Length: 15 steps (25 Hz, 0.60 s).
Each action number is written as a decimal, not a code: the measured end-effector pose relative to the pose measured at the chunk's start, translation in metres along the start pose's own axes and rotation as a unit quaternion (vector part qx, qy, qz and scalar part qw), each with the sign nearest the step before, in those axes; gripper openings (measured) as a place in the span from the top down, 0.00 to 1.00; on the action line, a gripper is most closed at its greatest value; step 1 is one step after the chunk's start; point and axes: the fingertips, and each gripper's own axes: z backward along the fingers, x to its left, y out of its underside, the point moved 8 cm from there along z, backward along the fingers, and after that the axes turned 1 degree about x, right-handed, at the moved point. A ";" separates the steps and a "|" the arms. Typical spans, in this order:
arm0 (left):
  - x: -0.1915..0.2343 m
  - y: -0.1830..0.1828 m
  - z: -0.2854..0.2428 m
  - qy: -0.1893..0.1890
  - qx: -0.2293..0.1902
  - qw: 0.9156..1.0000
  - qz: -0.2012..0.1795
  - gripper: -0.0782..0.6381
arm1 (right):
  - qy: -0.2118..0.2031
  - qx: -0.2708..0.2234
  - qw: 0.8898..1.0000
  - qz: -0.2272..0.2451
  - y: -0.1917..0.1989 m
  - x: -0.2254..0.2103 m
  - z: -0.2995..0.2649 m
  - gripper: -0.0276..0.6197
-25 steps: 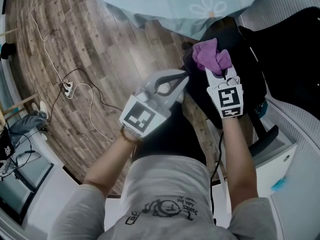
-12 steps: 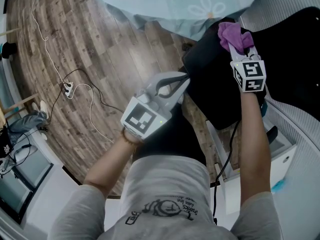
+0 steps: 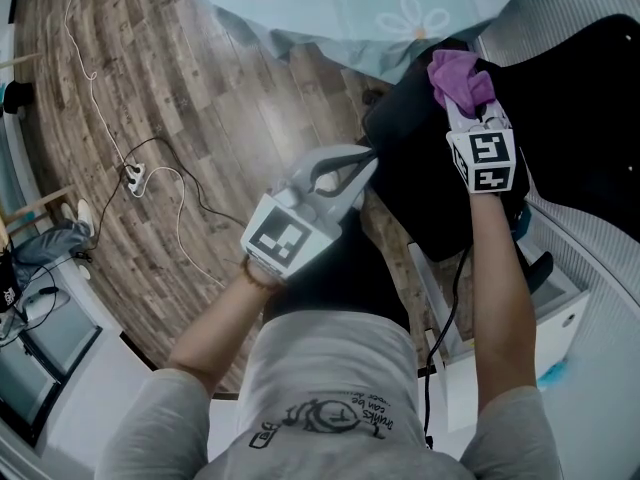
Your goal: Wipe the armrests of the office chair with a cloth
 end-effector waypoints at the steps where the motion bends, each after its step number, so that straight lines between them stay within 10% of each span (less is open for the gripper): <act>1: 0.000 0.000 0.000 0.000 0.000 1.000 -0.001 0.89 | -0.003 -0.002 1.000 0.002 0.000 0.006 0.001 0.91; 15: 0.000 0.003 0.005 -0.003 0.007 1.000 -0.003 0.89 | -0.094 -0.034 0.994 0.043 0.004 0.146 0.042 0.91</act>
